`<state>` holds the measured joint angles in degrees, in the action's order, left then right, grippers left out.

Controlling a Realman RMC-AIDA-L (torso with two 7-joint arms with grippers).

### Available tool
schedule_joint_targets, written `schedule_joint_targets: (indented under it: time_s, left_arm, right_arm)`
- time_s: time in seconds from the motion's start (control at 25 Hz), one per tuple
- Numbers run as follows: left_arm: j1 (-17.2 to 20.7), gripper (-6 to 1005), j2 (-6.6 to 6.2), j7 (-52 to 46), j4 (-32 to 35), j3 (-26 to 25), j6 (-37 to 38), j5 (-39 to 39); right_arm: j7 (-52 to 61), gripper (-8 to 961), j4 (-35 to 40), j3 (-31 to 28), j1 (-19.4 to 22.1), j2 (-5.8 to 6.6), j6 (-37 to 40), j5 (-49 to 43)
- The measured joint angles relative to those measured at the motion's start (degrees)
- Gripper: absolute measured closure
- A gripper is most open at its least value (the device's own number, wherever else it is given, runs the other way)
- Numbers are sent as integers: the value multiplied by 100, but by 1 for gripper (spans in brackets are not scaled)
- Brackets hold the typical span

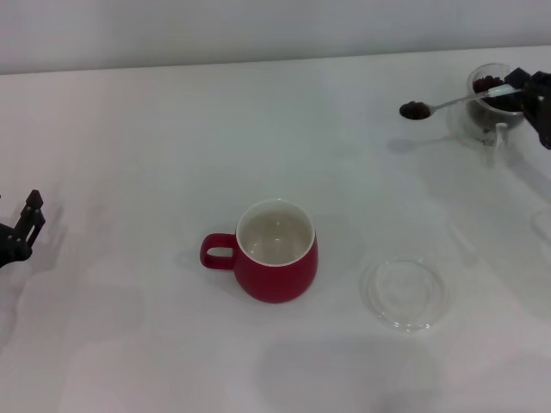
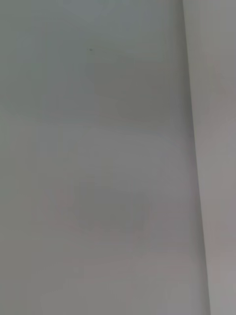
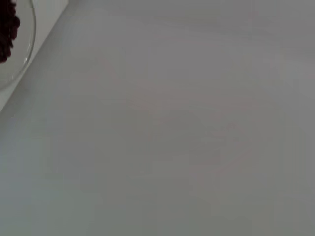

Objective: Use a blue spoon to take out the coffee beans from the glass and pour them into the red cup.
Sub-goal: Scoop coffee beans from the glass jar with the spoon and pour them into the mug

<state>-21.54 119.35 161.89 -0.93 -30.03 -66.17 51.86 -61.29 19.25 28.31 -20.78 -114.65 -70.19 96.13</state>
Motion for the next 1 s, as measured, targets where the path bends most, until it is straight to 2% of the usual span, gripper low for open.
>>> schedule_joint_targets:
  time_s: [1.0]
  left_arm:
    - [-26, 409, -9, 0, 24, -6, 7, 0]
  right_arm:
    - [-110, 782, -185, 551, 4, -23, -719, 2]
